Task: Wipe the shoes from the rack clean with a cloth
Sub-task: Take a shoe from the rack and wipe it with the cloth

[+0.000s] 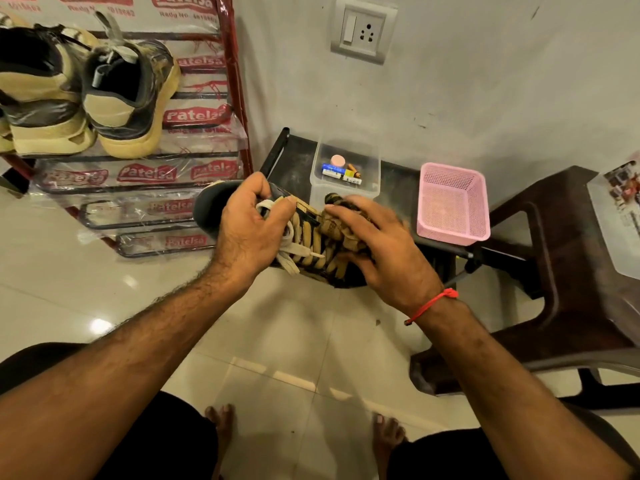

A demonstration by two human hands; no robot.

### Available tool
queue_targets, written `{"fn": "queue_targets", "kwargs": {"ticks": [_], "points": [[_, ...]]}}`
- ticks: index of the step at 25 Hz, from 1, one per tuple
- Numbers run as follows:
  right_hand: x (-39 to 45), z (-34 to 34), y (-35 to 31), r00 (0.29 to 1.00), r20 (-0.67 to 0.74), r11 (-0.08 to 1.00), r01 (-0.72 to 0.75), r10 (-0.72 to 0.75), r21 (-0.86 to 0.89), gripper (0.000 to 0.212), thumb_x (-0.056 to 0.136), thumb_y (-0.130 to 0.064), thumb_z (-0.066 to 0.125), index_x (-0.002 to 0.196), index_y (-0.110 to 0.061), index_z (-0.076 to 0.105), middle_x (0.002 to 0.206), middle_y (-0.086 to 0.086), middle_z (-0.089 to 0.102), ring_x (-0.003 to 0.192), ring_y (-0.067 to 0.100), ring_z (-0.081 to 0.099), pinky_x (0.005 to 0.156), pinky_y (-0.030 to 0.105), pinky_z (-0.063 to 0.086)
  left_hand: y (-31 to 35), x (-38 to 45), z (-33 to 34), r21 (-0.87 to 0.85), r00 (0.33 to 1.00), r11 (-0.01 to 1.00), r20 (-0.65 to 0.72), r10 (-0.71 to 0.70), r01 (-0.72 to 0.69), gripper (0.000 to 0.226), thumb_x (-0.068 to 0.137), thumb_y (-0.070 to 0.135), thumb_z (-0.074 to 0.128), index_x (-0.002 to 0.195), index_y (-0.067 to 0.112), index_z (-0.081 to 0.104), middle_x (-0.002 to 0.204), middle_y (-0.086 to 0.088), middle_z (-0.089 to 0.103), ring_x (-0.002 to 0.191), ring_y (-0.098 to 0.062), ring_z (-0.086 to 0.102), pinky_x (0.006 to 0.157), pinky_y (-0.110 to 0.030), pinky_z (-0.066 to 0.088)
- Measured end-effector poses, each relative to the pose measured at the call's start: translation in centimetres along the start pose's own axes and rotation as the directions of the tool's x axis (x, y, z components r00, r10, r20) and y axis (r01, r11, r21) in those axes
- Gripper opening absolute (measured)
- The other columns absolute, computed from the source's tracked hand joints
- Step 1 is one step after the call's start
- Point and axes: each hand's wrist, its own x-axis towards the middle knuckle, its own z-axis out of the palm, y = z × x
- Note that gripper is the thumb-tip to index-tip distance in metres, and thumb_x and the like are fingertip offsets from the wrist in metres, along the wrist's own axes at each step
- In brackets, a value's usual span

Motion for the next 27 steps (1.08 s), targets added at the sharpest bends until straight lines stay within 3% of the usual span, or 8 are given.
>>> {"fn": "queue_targets", "kwargs": {"ticks": [3, 7, 11, 14, 16, 19, 22, 27], "points": [[0.0, -0.1, -0.2, 0.999, -0.037, 0.999, 0.013, -0.011, 0.039, 0.051, 0.088, -0.012, 0.068, 0.138, -0.016, 0.057, 0.138, 0.009, 0.054, 0.123, 0.028, 0.049, 0.105, 0.039, 0.042, 0.1, 0.3, -0.3, -0.016, 0.999, 0.999, -0.027, -0.03, 0.029, 0.032, 0.096, 0.02, 0.065, 0.074, 0.025, 0.042, 0.072, 0.005, 0.055, 0.06, 0.001, 0.058, 0.056, -0.041, 0.057], [-0.1, -0.6, -0.4, 1.0, 0.018, 1.0, -0.002, 0.001, 0.007, 0.039, 0.085, -0.018, 0.06, 0.123, -0.015, 0.068, 0.127, 0.008, 0.06, 0.11, 0.029, 0.054, 0.093, 0.034, 0.043, -0.3, 0.5, -0.7, -0.059, 0.988, 0.989, -0.061, -0.141, 0.138, 0.032, 0.093, 0.024, 0.066, 0.071, 0.029, 0.043, 0.082, -0.015, 0.063, 0.078, -0.034, 0.07, 0.06, -0.06, 0.059], [0.0, -1.9, -0.6, 0.982, 0.18, 0.998, 0.053, -0.049, -0.021, 0.029, 0.076, -0.019, 0.067, 0.104, -0.018, 0.077, 0.118, 0.001, 0.068, 0.101, 0.026, 0.058, 0.087, 0.042, 0.051, -0.7, 0.2, -0.3, -0.015, 0.981, 0.984, -0.076, -0.181, 0.18, 0.033, 0.093, 0.02, 0.066, 0.071, 0.023, 0.042, 0.071, 0.002, 0.057, 0.067, -0.015, 0.061, 0.062, -0.044, 0.056], [0.1, -3.0, -0.4, 0.964, 0.266, 1.0, 0.013, -0.008, -0.017, 0.027, 0.072, -0.018, 0.065, 0.095, -0.02, 0.079, 0.115, -0.004, 0.071, 0.102, 0.022, 0.061, 0.087, 0.047, 0.052, -0.9, -0.4, 0.3, 0.025, 0.978, 0.978, -0.038, -0.206, 0.207, 0.029, 0.093, 0.022, 0.066, 0.073, 0.021, 0.045, 0.078, -0.005, 0.063, 0.075, -0.022, 0.068, 0.066, -0.047, 0.059], [-0.1, -3.4, -0.1, 0.949, 0.316, 1.0, -0.002, 0.005, -0.011, 0.026, 0.073, -0.014, 0.069, 0.096, -0.02, 0.079, 0.117, -0.006, 0.07, 0.105, 0.019, 0.059, 0.092, 0.042, 0.049, -1.1, -0.5, 0.5, 0.027, 0.975, 0.974, -0.019, -0.223, 0.223, 0.025, 0.094, 0.022, 0.066, 0.076, 0.02, 0.048, 0.085, -0.01, 0.069, 0.082, -0.027, 0.073, 0.069, -0.05, 0.06], [-0.1, -4.0, 0.0, 0.928, 0.373, 1.0, -0.003, 0.001, 0.004, 0.023, 0.074, -0.013, 0.068, 0.093, -0.02, 0.079, 0.116, -0.008, 0.069, 0.106, 0.014, 0.056, 0.094, 0.036, 0.044, -1.0, -0.6, 0.7, 0.042, 0.972, 0.972, 0.011, -0.234, 0.233, 0.025, 0.094, 0.022, 0.066, 0.076, 0.019, 0.048, 0.079, -0.007, 0.068, 0.078, -0.023, 0.072, 0.068, -0.048, 0.061], [-0.1, -4.6, 0.4, 0.897, 0.441, 0.999, -0.014, -0.005, 0.041, 0.026, 0.07, -0.021, 0.059, 0.088, -0.024, 0.078, 0.108, -0.013, 0.07, 0.103, 0.011, 0.059, 0.097, 0.039, 0.047, -1.2, -0.6, 0.8, 0.091, 0.969, 0.969, 0.07, -0.237, 0.231, 0.025, 0.092, 0.022, 0.067, 0.076, 0.018, 0.049, 0.086, -0.019, 0.07, 0.082, -0.034, 0.073, 0.07, -0.057, 0.061], [-0.7, -4.3, 0.7, 0.944, 0.31, 0.977, 0.05, -0.115, 0.209, 0.032, 0.066, -0.016, 0.06, 0.089, -0.021, 0.08, 0.109, -0.008, 0.072, 0.099, 0.015, 0.06, 0.085, 0.046, 0.052, -0.8, -0.3, 0.5, 0.136, 0.97, 0.971, 0.117, -0.211, 0.195, 0.021, 0.095, 0.021, 0.065, 0.08, 0.017, 0.05, 0.086, -0.016, 0.069, 0.076, -0.023, 0.074, 0.06, -0.039, 0.059]]}}
